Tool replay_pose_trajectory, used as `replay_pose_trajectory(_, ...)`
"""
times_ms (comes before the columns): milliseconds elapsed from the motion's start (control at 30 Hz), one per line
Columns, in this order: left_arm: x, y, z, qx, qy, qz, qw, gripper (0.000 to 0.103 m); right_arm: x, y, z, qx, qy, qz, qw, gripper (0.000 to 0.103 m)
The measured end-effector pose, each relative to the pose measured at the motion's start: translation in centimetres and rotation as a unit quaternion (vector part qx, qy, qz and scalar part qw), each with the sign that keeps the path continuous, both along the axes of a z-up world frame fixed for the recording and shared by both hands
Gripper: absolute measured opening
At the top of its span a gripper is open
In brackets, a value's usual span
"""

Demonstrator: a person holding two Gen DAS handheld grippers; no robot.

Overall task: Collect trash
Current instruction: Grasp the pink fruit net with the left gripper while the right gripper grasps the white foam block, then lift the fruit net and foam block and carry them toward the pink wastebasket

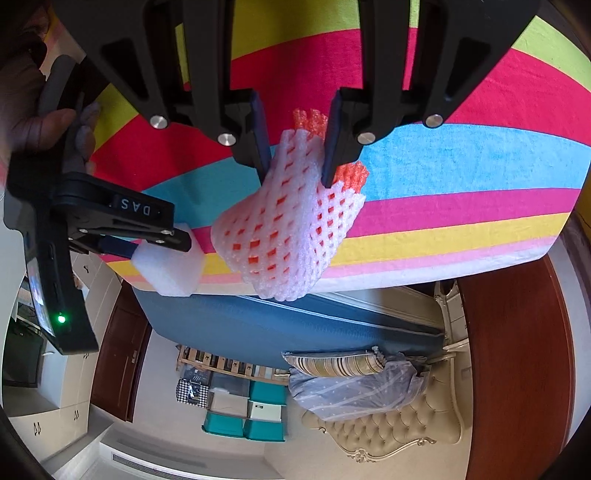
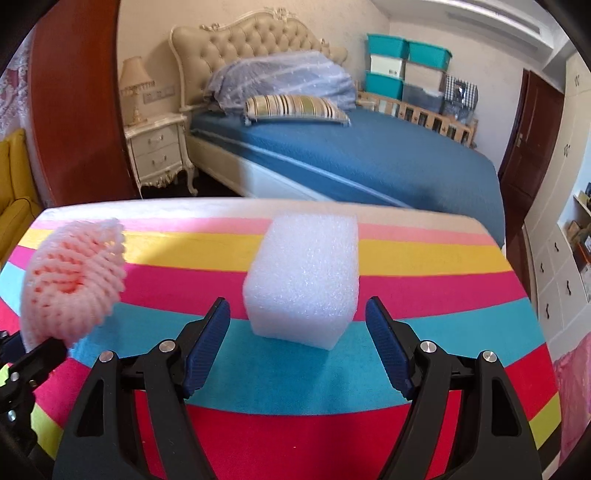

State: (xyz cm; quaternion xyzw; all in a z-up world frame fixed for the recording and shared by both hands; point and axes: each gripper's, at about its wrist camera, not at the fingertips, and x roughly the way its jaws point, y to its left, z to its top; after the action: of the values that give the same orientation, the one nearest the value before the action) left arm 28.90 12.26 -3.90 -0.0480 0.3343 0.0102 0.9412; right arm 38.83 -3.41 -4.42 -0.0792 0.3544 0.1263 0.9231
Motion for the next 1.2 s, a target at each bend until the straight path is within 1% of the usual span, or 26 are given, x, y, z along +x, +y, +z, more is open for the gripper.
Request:
replay_pose_trajectory(133,0.3,-0.4,0.2,0.009,-0.003,-0.002,1.0000,0.027,0.6,-0.2,-0.3,-0.005,0.009,-0.013,1.000,0.072)
replay_pose_trajectory(267,0.4,-0.3,0.2,0.004,-0.001,0.001,1.0000,0.027,1.4,0.3,-0.7,-0.015,0.025,-0.010,1.000,0.071)
replay_pose_trajectory(400,0.5,-0.2,0.2,0.003,0.001,0.003,1.0000,0.028,1.2,0.5,-0.9,-0.021,0.026,-0.005,0.999,0.063)
replay_pose_trajectory(433,0.5,-0.3,0.2,0.005,0.000,0.003,1.0000,0.028,1.1,0.6,-0.9,-0.021,0.025,-0.005,0.999,0.055)
replay_pose_trajectory(467,0.4,-0.4,0.2,0.007,0.000,0.002,1.0000,0.028,1.1,0.6,-0.9,-0.021,0.026,-0.005,0.999,0.051)
replay_pose_trajectory(500,0.4,-0.5,0.2,0.008,-0.001,0.002,1.0000,0.028,1.1,0.6,-1.0,-0.020,0.026,-0.005,0.999,0.050)
replay_pose_trajectory(700,0.6,-0.6,0.0,0.009,-0.001,0.003,1.0000,0.028,0.3,0.3,-0.5,-0.009,0.007,-0.008,1.000,0.049)
replay_pose_trajectory(933,0.6,-0.9,0.0,0.012,-0.003,0.006,0.9999,0.028,0.1,-0.1,-0.1,0.002,0.001,-0.009,1.000,0.049)
replay_pose_trajectory(1067,0.6,-0.9,0.0,0.012,-0.002,0.006,0.9999,0.028,-0.6,-1.3,0.0,0.016,-0.002,-0.012,1.000,0.049)
replay_pose_trajectory(1200,0.6,-1.0,0.0,0.012,-0.003,0.010,0.9999,0.028,-3.1,-1.7,0.3,0.026,-0.006,-0.003,1.000,0.049)
